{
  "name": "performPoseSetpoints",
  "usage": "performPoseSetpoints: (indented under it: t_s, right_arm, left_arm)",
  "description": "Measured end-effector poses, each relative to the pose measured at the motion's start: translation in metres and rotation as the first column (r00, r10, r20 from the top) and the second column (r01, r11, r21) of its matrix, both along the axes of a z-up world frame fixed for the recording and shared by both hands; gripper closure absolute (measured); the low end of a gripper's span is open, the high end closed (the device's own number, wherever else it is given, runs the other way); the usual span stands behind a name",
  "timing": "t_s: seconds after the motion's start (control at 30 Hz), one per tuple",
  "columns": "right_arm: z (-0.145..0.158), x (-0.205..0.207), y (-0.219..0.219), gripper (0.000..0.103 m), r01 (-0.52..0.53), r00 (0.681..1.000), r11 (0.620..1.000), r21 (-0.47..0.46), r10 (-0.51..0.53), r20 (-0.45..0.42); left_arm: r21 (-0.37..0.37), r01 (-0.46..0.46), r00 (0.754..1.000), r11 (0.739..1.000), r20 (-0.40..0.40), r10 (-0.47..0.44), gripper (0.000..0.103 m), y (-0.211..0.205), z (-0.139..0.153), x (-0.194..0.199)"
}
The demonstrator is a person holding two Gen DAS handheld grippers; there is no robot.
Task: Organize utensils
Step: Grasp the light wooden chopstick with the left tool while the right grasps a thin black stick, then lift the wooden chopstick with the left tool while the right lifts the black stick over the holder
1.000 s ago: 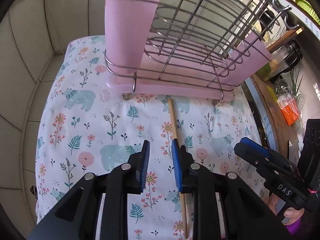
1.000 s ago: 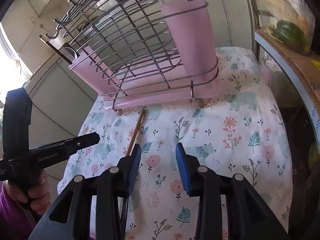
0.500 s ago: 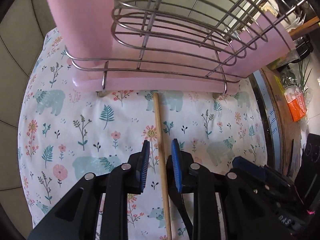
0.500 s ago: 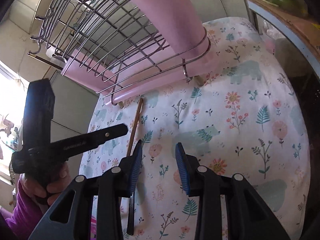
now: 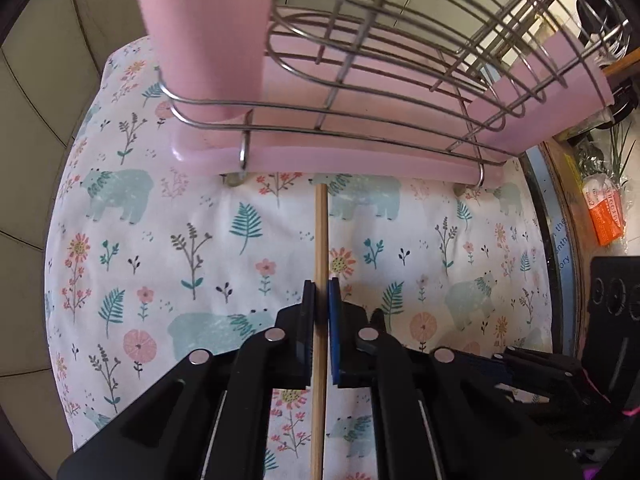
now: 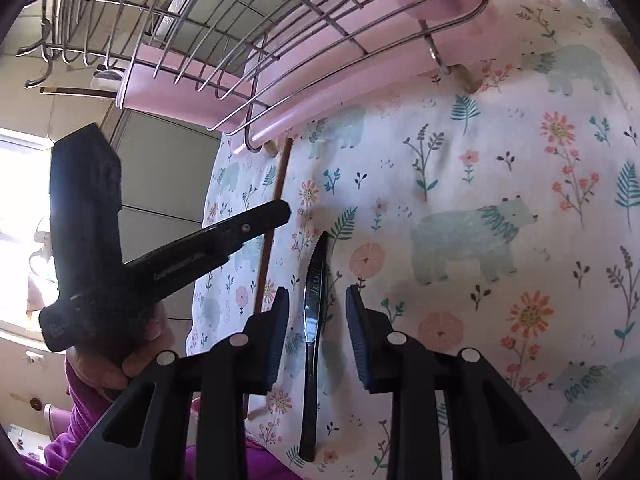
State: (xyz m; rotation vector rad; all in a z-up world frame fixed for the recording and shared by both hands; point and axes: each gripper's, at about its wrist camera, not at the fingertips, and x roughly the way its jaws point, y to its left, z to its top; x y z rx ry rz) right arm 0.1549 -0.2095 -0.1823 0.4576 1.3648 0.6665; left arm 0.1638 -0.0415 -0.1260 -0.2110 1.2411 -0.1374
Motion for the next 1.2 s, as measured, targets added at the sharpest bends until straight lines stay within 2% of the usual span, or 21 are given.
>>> performPoseSetpoints:
  t_s: [0.23, 0.33, 0.37, 0.43, 0.47, 0.6, 0.77, 0.8, 0.83, 0.9, 1.03, 1.13, 1.2]
  right_arm:
    - [0.005, 0.010, 0.046, 0.074, -0.066, 0.996, 0.981, -0.182, 0.075, 0.043]
    - [0.009, 0.009, 0.060, 0.074, -0.078, 0.994, 0.971, -0.224, 0.093, 0.057]
    - [0.007, 0.009, 0.062, 0.076, -0.086, 0.993, 0.971, -0.224, 0.101, 0.056]
    - [0.003, 0.007, 0.073, 0.088, -0.111, 0.992, 0.966, -0.235, 0.123, 0.036]
    - [-0.001, 0.007, 0.077, 0.090, -0.116, 0.992, 0.963, -0.244, 0.127, 0.028]
    - [-0.006, 0.006, 0.077, 0.092, -0.100, 0.994, 0.969, -0.226, 0.109, 0.026]
    - [-0.017, 0.016, 0.063, 0.091, -0.094, 0.995, 0.986, -0.140, 0.089, -0.043]
    - [-0.019, 0.017, 0.060, 0.093, -0.088, 0.995, 0.988, -0.127, 0.083, -0.050]
    - [-0.021, 0.018, 0.059, 0.099, -0.086, 0.995, 0.990, -0.111, 0.081, -0.050]
    - [-0.021, 0.015, 0.052, 0.101, -0.077, 0.996, 0.994, -0.081, 0.073, -0.054]
    - [-0.004, 0.007, 0.045, 0.101, -0.047, 0.998, 0.998, -0.028, 0.048, 0.028]
    - [0.025, -0.006, 0.034, 0.101, -0.018, 0.990, 1.000, 0.003, 0.017, 0.142]
    - [0.051, -0.013, 0.022, 0.101, 0.013, 0.969, 1.000, 0.011, -0.015, 0.247]
  left_arm:
    - [-0.059, -0.013, 0.998, 0.998, 0.053, 0.016, 0.098, 0.034, 0.022, -0.025]
    - [-0.076, -0.014, 0.997, 0.997, 0.071, 0.019, 0.098, 0.045, 0.029, -0.032]
    - [-0.082, -0.015, 0.997, 0.997, 0.077, 0.021, 0.097, 0.046, 0.032, -0.034]
    - [-0.090, -0.016, 0.996, 0.996, 0.088, 0.024, 0.098, 0.053, 0.038, -0.038]
    - [-0.094, -0.018, 0.995, 0.995, 0.093, 0.027, 0.097, 0.056, 0.041, -0.041]
    - [-0.107, -0.017, 0.993, 0.994, 0.114, 0.029, 0.097, 0.066, 0.050, -0.052]
    - [-0.116, -0.018, 0.991, 0.993, 0.133, 0.033, 0.097, 0.068, 0.052, -0.058]
    - [-0.118, -0.019, 0.990, 0.993, 0.136, 0.035, 0.097, 0.064, 0.050, -0.057]
    - [-0.123, -0.018, 0.989, 0.992, 0.142, 0.036, 0.098, 0.065, 0.052, -0.059]
    - [-0.129, -0.011, 0.987, 0.992, 0.158, 0.032, 0.098, 0.067, 0.056, -0.063]
    - [-0.128, -0.003, 0.976, 0.992, 0.217, 0.031, 0.098, 0.067, 0.071, -0.070]
    - [-0.131, -0.017, 0.959, 0.991, 0.278, 0.053, 0.098, 0.072, 0.086, -0.075]
    - [-0.133, -0.032, 0.940, 0.991, 0.334, 0.075, 0.098, 0.078, 0.099, -0.079]
